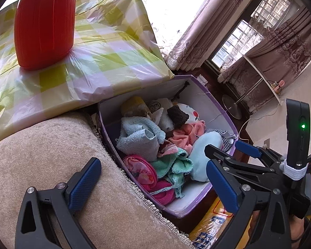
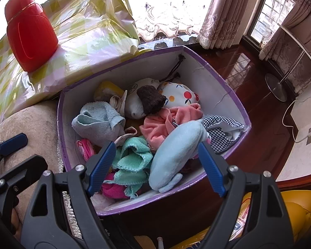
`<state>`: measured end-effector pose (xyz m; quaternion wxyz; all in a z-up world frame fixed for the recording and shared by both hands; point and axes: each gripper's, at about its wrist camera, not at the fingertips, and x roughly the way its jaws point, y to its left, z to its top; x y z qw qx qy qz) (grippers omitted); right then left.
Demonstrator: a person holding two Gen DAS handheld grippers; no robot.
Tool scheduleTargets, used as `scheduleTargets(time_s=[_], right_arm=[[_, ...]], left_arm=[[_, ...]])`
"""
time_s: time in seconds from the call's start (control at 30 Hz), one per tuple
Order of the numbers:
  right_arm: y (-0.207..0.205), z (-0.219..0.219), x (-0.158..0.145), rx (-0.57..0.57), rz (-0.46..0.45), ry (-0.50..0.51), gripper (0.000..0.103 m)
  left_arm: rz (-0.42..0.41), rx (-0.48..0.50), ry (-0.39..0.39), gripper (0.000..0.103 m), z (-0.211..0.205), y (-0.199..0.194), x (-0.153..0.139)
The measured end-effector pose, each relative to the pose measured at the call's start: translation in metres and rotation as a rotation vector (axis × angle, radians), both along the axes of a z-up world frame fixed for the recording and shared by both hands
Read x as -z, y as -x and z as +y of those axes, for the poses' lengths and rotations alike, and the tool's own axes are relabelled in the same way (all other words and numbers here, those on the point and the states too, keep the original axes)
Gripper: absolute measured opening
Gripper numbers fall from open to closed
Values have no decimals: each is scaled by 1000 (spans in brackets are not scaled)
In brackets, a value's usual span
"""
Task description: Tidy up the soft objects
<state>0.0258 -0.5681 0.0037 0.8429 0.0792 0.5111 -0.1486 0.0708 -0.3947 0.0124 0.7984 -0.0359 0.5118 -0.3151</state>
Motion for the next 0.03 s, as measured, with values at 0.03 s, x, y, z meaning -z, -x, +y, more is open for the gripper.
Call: scheduleTargets(time_s=[0.03], right_arm=[[0, 0, 0, 0, 0, 0, 84]], left_arm=[[1, 3, 13, 103, 0, -1, -1]])
